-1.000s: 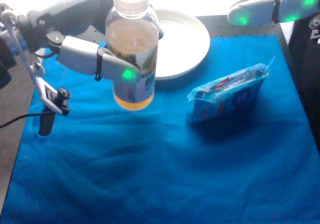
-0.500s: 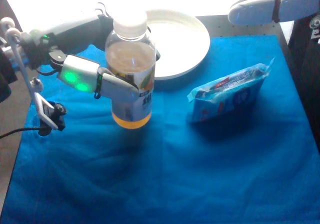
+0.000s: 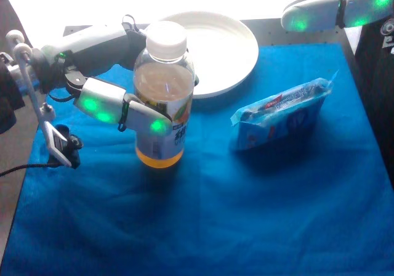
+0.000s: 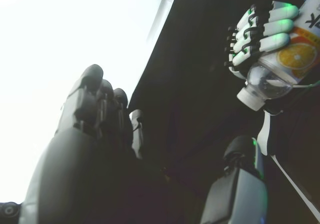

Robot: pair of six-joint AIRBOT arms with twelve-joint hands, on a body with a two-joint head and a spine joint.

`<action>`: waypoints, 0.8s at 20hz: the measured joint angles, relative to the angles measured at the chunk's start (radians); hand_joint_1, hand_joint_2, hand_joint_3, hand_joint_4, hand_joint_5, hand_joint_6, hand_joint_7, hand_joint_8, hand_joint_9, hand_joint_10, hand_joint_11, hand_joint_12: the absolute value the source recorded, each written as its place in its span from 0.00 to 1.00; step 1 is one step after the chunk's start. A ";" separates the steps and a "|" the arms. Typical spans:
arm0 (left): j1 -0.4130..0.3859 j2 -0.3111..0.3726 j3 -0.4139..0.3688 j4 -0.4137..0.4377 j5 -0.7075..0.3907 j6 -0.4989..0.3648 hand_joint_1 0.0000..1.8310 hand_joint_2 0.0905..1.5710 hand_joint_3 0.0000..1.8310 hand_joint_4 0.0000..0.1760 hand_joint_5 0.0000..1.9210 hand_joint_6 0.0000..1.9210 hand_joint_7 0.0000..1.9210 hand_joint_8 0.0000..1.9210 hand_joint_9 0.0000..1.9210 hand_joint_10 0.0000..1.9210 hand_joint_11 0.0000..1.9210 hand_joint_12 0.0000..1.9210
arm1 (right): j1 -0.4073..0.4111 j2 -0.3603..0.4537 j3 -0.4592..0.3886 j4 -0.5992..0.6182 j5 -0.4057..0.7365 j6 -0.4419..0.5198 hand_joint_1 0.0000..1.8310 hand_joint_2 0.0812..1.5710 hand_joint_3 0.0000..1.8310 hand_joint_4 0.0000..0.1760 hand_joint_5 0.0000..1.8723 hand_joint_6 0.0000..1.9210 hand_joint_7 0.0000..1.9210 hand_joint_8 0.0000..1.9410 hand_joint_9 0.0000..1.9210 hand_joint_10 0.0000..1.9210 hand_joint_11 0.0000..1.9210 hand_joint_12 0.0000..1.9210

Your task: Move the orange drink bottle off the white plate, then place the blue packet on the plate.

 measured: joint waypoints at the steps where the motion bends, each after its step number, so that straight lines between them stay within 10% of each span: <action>1: 0.001 0.000 0.000 0.000 0.000 -0.001 0.62 0.70 0.00 0.00 0.49 0.52 0.44 0.40 0.38 0.40 0.22 0.67 | 0.000 0.000 0.000 0.000 0.000 0.000 0.32 0.45 0.00 0.89 0.05 0.00 0.09 0.00 0.05 0.00 0.00 0.27; 2: 0.002 0.000 -0.001 -0.002 -0.002 -0.003 0.57 0.61 0.00 0.00 0.44 0.27 0.49 0.16 0.38 0.16 0.11 0.53 | 0.000 0.000 0.000 0.000 0.000 0.000 0.32 0.45 0.00 0.94 0.05 0.00 0.08 0.00 0.05 0.00 0.00 0.24; 4: 0.007 0.002 -0.005 -0.002 -0.006 -0.003 0.54 0.59 0.00 0.00 0.46 0.06 0.52 0.06 0.40 0.05 0.09 0.50 | 0.000 0.000 0.000 -0.001 0.000 0.000 0.32 0.44 0.00 0.97 0.05 0.00 0.08 0.00 0.04 0.00 0.00 0.21; 11: 0.026 0.045 -0.031 0.009 0.001 -0.005 0.33 0.45 0.00 0.00 0.21 0.00 0.25 0.00 0.26 0.00 0.04 0.47 | 0.000 0.000 0.000 -0.002 0.000 0.000 0.32 0.43 0.00 0.99 0.04 0.00 0.07 0.00 0.03 0.00 0.00 0.22; 16: 0.038 0.058 -0.046 0.011 -0.008 -0.008 0.34 0.47 0.00 0.90 0.02 0.00 0.05 0.00 0.06 0.00 0.00 0.23 | 0.000 0.000 0.000 -0.003 0.000 0.000 0.33 0.40 0.00 1.00 0.04 0.00 0.07 0.00 0.03 0.00 0.00 0.21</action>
